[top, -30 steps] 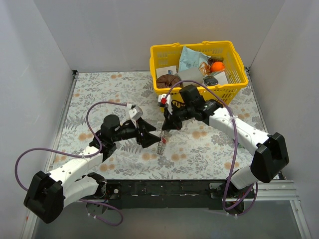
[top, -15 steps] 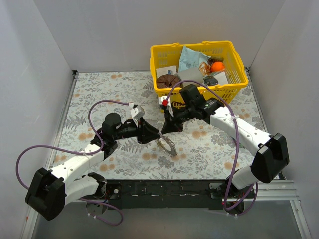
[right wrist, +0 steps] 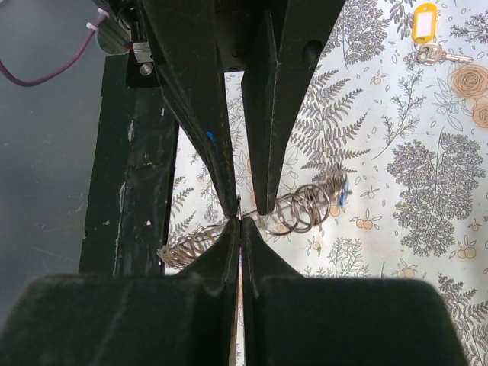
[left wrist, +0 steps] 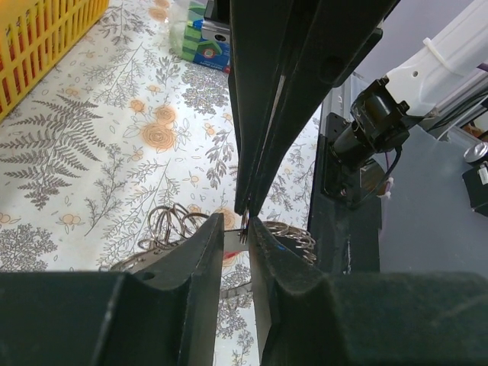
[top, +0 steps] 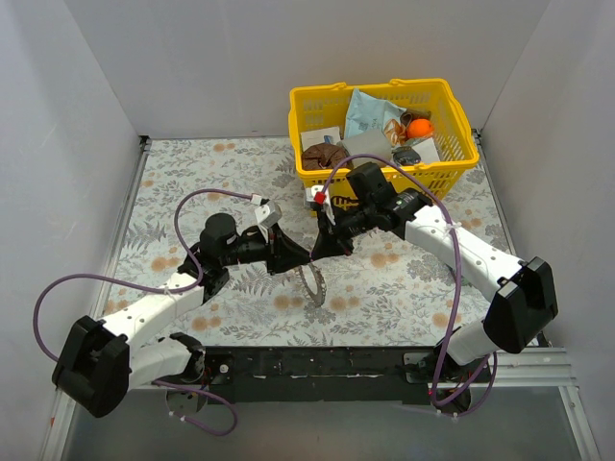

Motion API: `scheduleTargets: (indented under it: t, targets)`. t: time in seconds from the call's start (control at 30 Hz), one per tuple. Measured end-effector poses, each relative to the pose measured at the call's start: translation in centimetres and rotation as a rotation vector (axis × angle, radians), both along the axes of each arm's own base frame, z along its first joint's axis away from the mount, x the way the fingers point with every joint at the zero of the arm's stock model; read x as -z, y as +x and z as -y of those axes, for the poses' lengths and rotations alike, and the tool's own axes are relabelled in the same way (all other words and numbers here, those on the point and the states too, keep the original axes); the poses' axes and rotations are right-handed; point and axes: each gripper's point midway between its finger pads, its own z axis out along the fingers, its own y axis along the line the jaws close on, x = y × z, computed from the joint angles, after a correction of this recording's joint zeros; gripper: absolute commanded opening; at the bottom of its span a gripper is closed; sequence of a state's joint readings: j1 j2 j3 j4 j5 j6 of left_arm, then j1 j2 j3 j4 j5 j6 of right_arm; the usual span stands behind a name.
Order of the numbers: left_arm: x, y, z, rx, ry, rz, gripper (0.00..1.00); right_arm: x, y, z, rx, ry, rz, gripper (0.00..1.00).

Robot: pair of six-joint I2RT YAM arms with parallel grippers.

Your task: Put the keys on the keyring

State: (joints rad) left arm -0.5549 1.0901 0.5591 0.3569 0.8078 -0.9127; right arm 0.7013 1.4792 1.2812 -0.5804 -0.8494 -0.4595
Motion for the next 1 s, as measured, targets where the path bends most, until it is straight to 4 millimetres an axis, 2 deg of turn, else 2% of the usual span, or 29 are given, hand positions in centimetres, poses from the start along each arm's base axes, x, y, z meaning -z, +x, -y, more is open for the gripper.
scheduleTargets:
  t: [0.1,0.3,0.67,0.8,0.83,0.9,0.93,1.0]
  targets:
    - [0.1,0.0,0.2,0.014,0.002,-0.006,0.18,0.0,0.0,0.0,-0.001,0.001,-0.003,0.01]
    - [0.1,-0.3,0.3,0.037,0.001,-0.004,0.0,-0.1,-0.1,0.0,-0.002,0.004,-0.006,0.01]
    - [-0.4,-0.8,0.4,0.075,-0.015,0.022,0.0,-0.6,-0.3,0.0,0.005,0.013,-0.018,0.01]
    - [-0.7,-0.7,0.4,0.075,-0.022,0.039,0.0,-0.9,-0.1,0.0,0.027,0.015,-0.015,0.22]
    - [-0.8,-0.7,0.4,0.073,-0.024,0.045,0.0,-1.0,0.0,-0.1,0.034,0.019,-0.013,0.3]
    - [-0.9,-0.7,0.3,0.072,-0.026,0.053,0.0,-1.5,0.4,-0.2,0.049,0.039,0.009,0.4]
    - [-0.9,-0.8,0.3,0.072,-0.026,0.056,0.0,-1.8,0.5,-0.3,0.059,0.048,0.022,0.5]
    - [-0.9,-0.9,0.3,0.073,-0.026,0.059,0.0,-2.5,0.9,-0.4,0.087,0.075,0.058,0.58]
